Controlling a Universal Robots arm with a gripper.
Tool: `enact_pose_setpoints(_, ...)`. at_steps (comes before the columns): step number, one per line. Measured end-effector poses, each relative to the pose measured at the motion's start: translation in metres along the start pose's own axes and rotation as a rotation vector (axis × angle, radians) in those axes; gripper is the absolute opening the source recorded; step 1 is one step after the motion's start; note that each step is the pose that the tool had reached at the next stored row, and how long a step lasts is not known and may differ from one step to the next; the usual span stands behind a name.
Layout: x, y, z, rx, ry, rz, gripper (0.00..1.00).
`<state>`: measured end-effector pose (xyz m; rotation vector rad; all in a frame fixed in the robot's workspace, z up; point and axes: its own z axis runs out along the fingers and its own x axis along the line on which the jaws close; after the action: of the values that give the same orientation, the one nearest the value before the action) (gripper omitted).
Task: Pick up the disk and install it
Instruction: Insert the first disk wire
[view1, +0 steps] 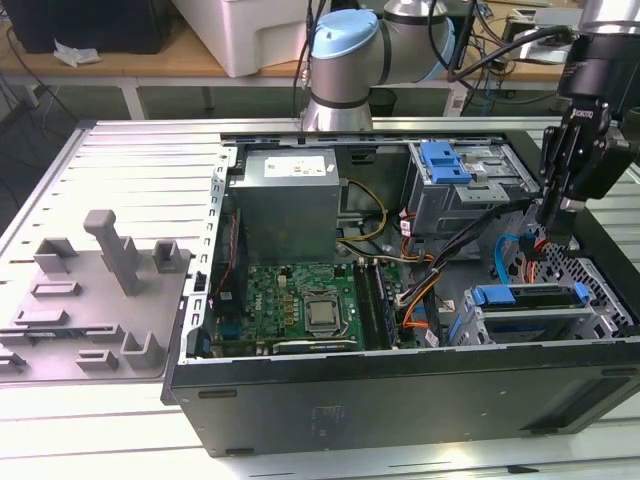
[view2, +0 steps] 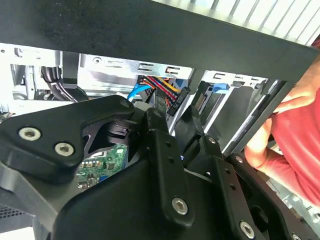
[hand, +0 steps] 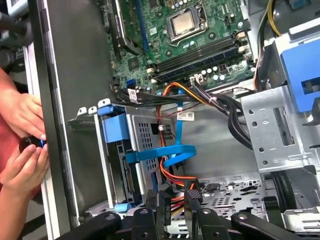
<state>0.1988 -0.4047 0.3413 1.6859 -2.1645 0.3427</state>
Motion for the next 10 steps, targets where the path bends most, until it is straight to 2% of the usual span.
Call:
enact_pose_setpoints(2,-0.0004,-0.0013,0.0001,-0.0006,0.0068,0.002,0.35)
enact_pose_setpoints(3,-0.0008,-0.0022,0.0001,0.0009,0.0174,0.003,0.35)
enact_pose_setpoints(4,-0.001,-0.0027,0.0003,0.0018,0.024,0.004,0.35)
enact_pose_setpoints(5,-0.0015,-0.0034,0.001,0.004,0.0393,0.006,0.35)
enact_pose_setpoints(6,-0.0022,-0.0036,0.0023,0.0055,0.0477,0.007,0.35)
enact_pose_setpoints(8,-0.0032,-0.0037,0.0043,0.0071,0.0553,0.008,0.35)
enact_pose_setpoints(10,-0.0042,-0.0039,0.0063,0.0078,0.059,0.009,0.35)
